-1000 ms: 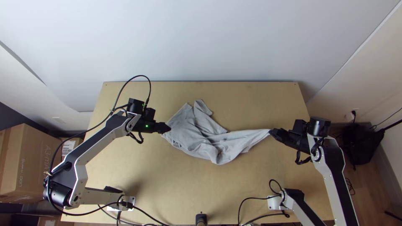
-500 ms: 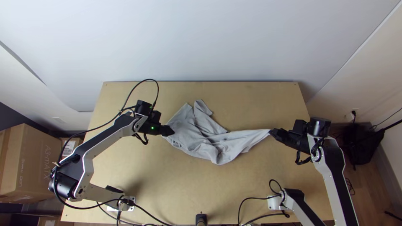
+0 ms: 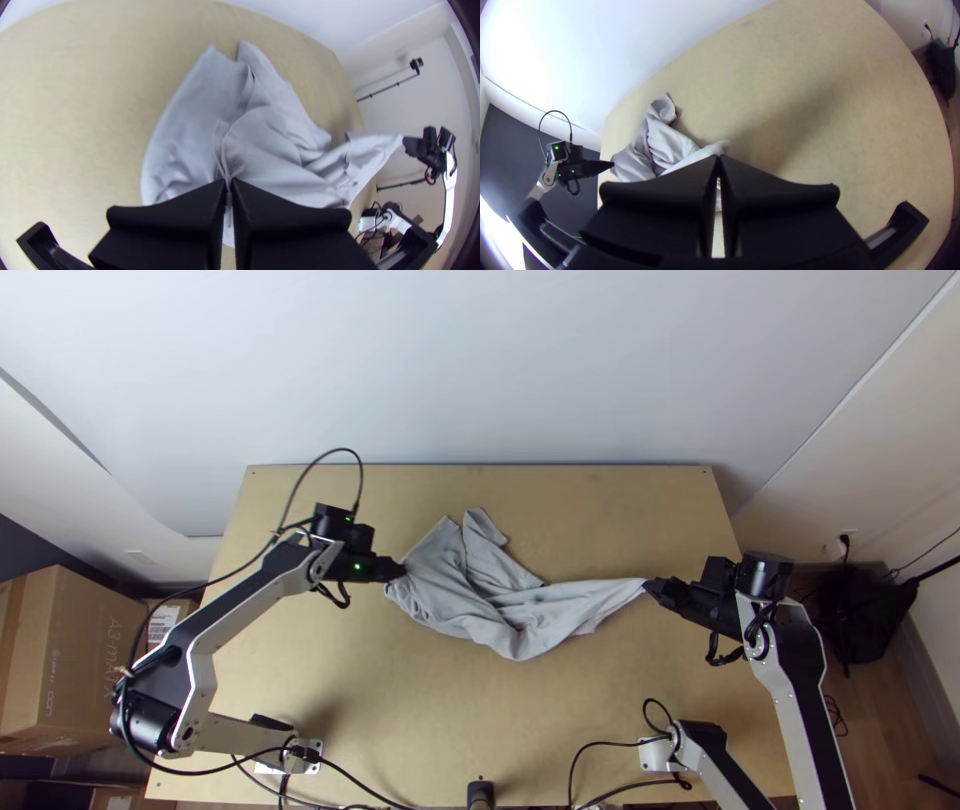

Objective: Fold the t-shirt

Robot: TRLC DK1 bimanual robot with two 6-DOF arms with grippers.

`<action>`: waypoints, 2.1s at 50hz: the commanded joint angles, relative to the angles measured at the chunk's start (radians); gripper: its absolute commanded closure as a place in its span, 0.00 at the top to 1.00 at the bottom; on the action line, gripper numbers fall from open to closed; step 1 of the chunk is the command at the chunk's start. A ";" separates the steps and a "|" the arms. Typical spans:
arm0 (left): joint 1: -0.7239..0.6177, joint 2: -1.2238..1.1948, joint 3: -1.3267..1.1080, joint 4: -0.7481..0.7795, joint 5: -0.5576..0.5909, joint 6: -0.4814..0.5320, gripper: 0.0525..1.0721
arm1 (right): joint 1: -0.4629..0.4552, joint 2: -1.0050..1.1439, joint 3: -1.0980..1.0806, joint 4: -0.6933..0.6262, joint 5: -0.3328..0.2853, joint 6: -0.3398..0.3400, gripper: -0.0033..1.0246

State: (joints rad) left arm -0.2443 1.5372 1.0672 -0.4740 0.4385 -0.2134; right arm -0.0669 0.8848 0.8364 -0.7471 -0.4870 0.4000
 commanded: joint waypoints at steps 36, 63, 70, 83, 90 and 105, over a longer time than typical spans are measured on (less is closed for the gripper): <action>0.270 -0.172 0.544 -0.100 -0.363 -0.087 0.02 | 0.065 0.324 0.636 0.149 0.048 -0.125 0.02; 0.280 -0.132 0.873 -0.074 -0.699 0.080 0.02 | 0.176 0.772 1.307 0.143 0.082 -0.066 0.02; 0.278 -0.178 0.909 -0.049 -0.730 0.078 0.02 | 0.193 0.787 1.446 0.140 0.126 -0.059 0.02; 0.267 -0.407 0.769 -0.031 -0.744 0.055 0.02 | 0.202 0.503 1.365 0.204 0.133 -0.050 0.02; 0.246 -0.551 0.677 -0.015 -0.739 0.032 0.02 | 0.200 0.329 1.273 0.222 0.131 -0.052 0.02; 0.208 -0.884 0.445 0.083 -0.681 0.003 0.02 | 0.246 0.017 1.021 0.262 0.130 -0.026 0.02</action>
State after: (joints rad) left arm -0.0357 0.7399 1.5795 -0.4160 -0.2447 -0.1894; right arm 0.1703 0.9466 1.9327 -0.5022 -0.3779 0.3401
